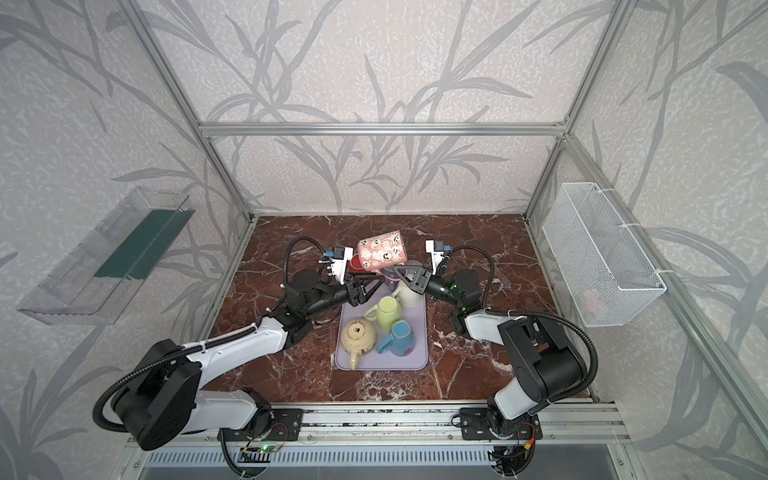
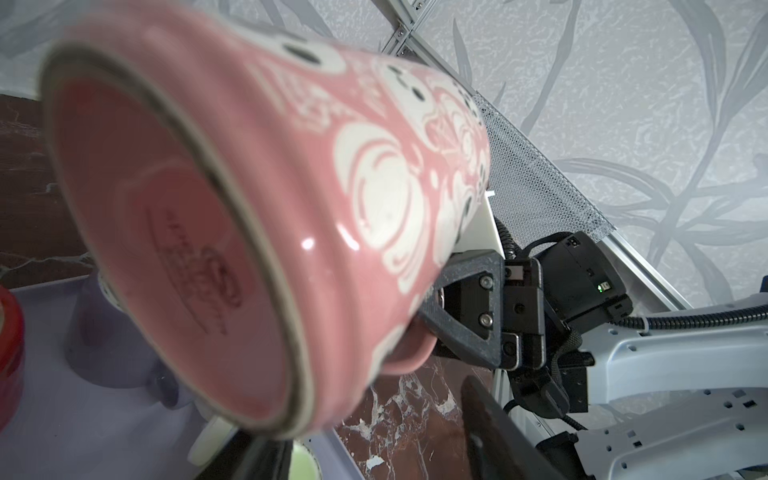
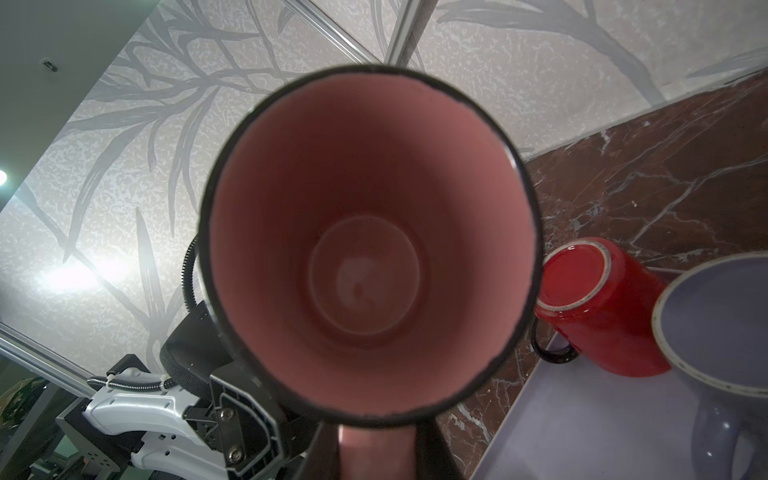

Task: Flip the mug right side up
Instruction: 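Lift the pink ghost mug sideways while the right gripper grasps its handle, then release the pink mug from the left gripper and rotate it upright with the right gripper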

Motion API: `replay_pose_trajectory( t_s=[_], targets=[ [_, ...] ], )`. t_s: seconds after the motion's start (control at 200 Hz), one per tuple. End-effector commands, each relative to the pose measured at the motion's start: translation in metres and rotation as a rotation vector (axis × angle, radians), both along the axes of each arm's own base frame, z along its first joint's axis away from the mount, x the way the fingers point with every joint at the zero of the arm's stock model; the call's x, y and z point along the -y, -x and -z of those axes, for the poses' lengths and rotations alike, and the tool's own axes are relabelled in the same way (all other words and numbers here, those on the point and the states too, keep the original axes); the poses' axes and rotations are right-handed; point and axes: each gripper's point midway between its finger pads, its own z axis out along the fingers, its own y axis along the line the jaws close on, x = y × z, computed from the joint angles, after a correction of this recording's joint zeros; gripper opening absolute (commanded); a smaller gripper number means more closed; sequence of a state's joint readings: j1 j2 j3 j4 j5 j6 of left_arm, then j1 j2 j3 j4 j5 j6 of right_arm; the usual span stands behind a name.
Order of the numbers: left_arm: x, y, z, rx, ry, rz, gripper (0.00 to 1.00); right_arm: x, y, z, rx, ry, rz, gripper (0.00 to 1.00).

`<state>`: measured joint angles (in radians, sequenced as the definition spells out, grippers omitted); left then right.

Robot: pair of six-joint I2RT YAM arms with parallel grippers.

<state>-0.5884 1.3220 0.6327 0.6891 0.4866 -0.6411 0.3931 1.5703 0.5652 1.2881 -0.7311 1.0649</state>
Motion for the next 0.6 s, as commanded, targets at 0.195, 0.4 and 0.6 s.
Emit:
replay_pose_trajectory(
  t_s=[0.195,0.4,0.6],
  targets=[
    [-0.017,0.000,-0.007,0.046,-0.061,-0.077,0.78,0.013,0.001,-0.037,0.150,-0.058,0.048,0.00],
    [-0.022,-0.002,-0.004,0.040,-0.083,-0.096,0.78,0.017,-0.001,-0.038,0.147,-0.061,0.063,0.00],
    [-0.028,-0.005,0.000,0.028,-0.117,-0.132,0.78,0.023,-0.004,-0.039,0.145,-0.067,0.081,0.00]
  ],
)
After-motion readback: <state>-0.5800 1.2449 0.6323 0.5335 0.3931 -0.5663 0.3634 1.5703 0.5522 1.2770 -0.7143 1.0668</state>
